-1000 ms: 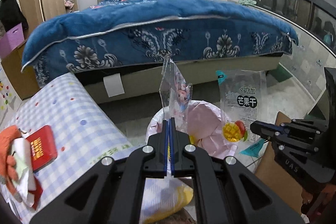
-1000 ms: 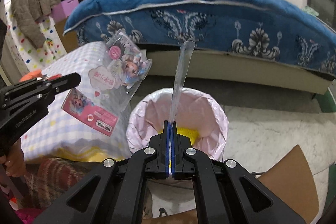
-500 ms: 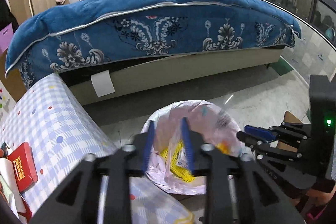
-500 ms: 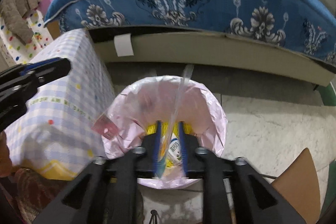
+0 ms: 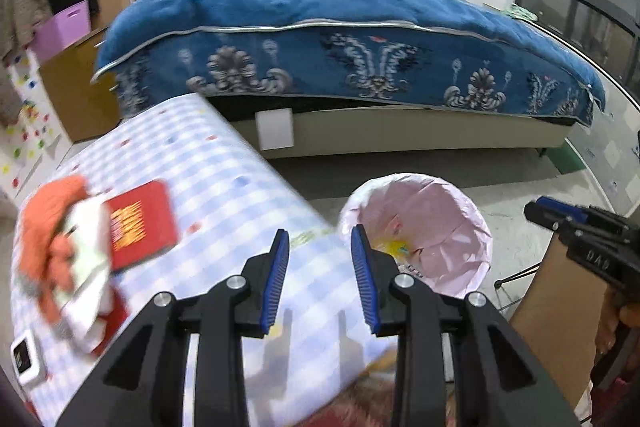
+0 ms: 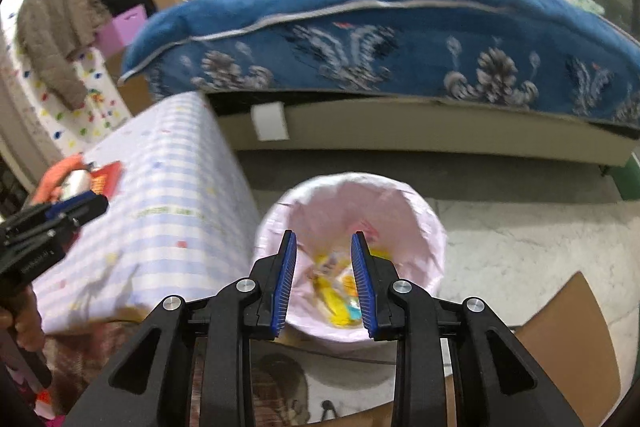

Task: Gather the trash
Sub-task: 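Return to the table and grasp the orange knitted glove with the left tool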

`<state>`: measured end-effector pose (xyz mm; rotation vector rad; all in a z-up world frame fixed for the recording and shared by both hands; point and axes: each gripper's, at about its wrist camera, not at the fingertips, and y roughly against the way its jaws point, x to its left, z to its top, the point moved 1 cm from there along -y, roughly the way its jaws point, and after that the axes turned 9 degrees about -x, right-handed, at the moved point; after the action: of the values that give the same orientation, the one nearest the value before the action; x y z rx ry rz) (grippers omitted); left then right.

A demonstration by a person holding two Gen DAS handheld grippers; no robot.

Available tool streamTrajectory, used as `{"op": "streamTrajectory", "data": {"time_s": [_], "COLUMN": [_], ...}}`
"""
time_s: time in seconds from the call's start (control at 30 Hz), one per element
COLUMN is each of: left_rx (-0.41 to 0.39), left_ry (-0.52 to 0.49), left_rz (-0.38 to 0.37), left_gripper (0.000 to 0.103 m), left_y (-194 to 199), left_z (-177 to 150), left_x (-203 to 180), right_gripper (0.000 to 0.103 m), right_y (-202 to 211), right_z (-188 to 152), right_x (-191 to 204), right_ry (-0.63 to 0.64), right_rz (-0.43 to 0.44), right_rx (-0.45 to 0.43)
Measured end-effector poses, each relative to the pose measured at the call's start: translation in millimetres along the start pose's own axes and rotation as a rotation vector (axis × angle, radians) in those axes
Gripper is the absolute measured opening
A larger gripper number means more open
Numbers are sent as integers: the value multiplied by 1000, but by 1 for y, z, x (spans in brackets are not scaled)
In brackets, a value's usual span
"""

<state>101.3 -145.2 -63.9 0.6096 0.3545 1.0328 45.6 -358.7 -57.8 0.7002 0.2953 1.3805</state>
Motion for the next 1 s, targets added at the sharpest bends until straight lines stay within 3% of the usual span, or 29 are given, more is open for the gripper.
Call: {"op": "streamTrajectory", "data": {"time_s": [0.2, 0.33, 0.63, 1.0], "left_rx": [-32, -52, -76, -91], "left_ry": [54, 116, 273, 320], "left_rz": [75, 164, 344, 343], "left_gripper": [43, 53, 73, 77], "left_y": [45, 74, 125, 119], "left_z": [-15, -27, -54, -45], "left_x": [39, 79, 172, 203], "right_gripper": [35, 36, 56, 57], "right_y": [18, 23, 30, 5], "right_z": [6, 7, 14, 27], "right_x": [54, 98, 183, 233], "right_ry": [80, 163, 277, 344], "right_rz": [86, 149, 251, 271], "right_rx": [-27, -22, -45, -52]}}
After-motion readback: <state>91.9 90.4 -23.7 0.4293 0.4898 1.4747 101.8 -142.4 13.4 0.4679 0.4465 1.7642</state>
